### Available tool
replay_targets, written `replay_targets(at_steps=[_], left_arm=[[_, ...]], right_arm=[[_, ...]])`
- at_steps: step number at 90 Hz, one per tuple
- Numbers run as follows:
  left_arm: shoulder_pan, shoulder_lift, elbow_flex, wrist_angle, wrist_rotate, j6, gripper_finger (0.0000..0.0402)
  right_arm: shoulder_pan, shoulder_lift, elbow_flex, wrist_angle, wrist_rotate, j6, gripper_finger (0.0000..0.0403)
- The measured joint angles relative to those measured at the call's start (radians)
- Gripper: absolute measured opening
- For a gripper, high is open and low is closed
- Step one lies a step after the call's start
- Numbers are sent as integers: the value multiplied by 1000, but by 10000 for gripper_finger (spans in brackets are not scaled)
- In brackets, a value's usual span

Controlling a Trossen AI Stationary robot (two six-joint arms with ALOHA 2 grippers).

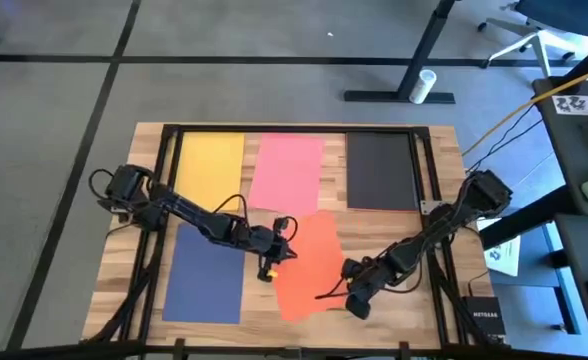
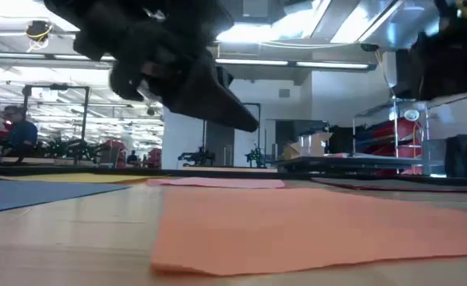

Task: Organize paper
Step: Move the orange paper to the bottom center of the table

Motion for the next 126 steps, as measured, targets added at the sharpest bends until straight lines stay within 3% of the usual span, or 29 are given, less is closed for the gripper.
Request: replay_targets(at_steps=[31, 85, 126], left_arm=[[-47, 105, 0, -34, 3, 77, 0], [-132, 104, 2, -174, -6, 264, 0], [-140, 105, 2, -227, -23, 554, 0]], right_arm=[[0, -48, 0, -163, 51, 0, 0], [0, -49, 0, -109, 26, -4, 0], [-33, -49, 0, -92, 126, -26, 0]])
